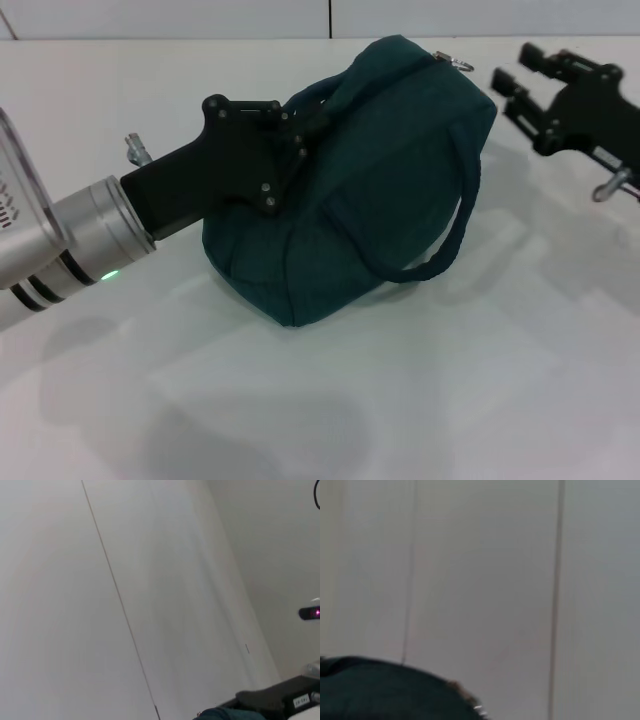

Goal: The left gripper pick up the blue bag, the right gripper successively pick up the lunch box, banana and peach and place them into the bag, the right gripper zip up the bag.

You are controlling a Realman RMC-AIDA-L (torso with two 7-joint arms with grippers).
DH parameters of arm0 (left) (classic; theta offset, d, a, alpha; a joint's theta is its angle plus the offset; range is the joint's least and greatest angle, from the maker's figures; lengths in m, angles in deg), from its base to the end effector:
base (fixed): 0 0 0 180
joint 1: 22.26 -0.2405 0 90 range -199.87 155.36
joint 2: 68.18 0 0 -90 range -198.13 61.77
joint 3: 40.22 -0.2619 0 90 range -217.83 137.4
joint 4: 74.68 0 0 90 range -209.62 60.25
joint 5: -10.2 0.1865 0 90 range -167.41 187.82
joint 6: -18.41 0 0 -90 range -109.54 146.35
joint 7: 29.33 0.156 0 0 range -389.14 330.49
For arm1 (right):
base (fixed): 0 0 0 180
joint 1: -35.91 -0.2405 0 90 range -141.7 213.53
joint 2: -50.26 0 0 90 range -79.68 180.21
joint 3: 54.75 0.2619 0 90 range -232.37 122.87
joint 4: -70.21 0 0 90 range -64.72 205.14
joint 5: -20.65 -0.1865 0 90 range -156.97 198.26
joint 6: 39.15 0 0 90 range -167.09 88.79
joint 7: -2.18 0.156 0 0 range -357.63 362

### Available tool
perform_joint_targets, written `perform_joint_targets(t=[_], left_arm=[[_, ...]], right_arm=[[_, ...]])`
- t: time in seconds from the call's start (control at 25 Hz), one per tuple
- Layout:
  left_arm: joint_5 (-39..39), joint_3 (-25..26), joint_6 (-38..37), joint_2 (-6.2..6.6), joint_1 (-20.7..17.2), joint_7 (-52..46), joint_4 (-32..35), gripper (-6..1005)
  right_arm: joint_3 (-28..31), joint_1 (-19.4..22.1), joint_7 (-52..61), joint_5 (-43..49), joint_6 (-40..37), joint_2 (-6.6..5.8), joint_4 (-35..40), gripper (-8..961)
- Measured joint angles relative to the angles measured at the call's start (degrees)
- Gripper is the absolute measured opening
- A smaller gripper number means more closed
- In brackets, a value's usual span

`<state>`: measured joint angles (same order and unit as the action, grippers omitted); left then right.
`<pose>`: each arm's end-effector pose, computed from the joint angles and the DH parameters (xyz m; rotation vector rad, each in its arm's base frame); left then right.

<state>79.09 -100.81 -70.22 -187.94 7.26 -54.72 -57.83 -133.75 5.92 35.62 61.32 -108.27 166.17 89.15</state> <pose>-0.2095 0.3097 -0.0354 -2.3059 0.1562 -1.0386 0.2335 0.3633 -0.0108 -2.1528 0.2025 0.8872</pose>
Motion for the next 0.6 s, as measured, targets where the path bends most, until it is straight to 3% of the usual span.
perform_joint_targets(t=[0.36, 0.6], left_arm=[[0.1, 0.0, -0.1, -0.12, 0.1, 0.1, 0.0, 40], [-0.1, 0.0, -0.1, -0.18, 0.0, 0.2, 0.0, 41]], right_arm=[[-6.6, -0.8, 0.0, 0.0, 0.4, 0.19, 2.1, 378], [-7.6, -0.8, 0.0, -0.1, -0.3, 0.30, 3.2, 379]])
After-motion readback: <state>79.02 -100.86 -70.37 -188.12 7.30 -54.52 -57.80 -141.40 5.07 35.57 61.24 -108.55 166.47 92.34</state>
